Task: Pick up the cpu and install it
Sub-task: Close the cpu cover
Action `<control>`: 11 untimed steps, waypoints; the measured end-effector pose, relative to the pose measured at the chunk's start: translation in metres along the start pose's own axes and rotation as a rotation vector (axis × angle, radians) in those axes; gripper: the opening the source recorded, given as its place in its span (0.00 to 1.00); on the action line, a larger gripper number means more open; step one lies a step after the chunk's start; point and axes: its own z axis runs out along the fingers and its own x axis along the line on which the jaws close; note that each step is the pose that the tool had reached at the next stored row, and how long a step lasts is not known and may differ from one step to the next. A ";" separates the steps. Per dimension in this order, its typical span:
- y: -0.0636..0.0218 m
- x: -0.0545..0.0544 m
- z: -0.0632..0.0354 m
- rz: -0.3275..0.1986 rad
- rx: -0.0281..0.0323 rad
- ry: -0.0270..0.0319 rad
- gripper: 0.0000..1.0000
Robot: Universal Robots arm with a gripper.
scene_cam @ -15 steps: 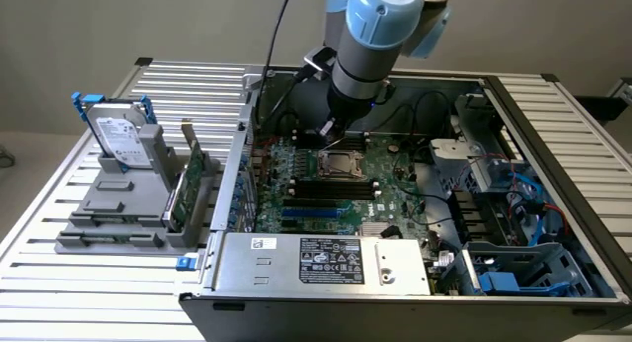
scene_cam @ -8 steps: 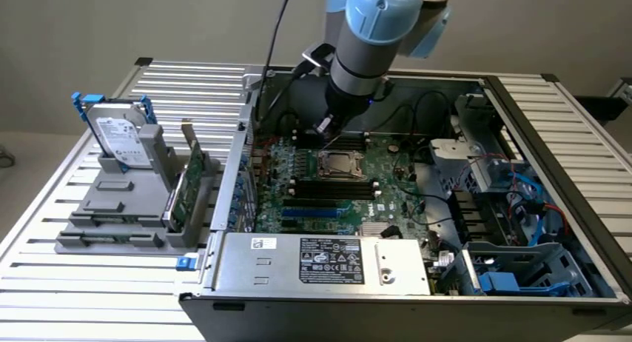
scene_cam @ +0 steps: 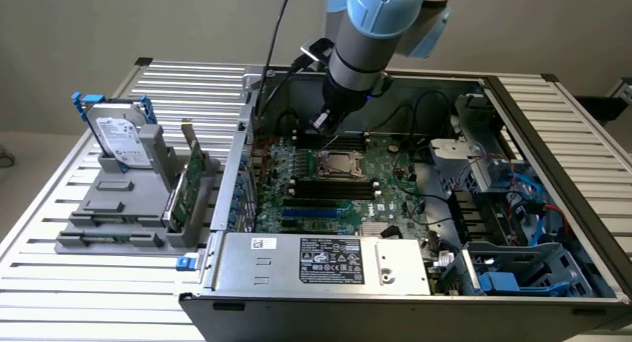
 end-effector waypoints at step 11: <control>-0.0034 0.008 0.0013 -0.002 0.0050 -0.0039 0.11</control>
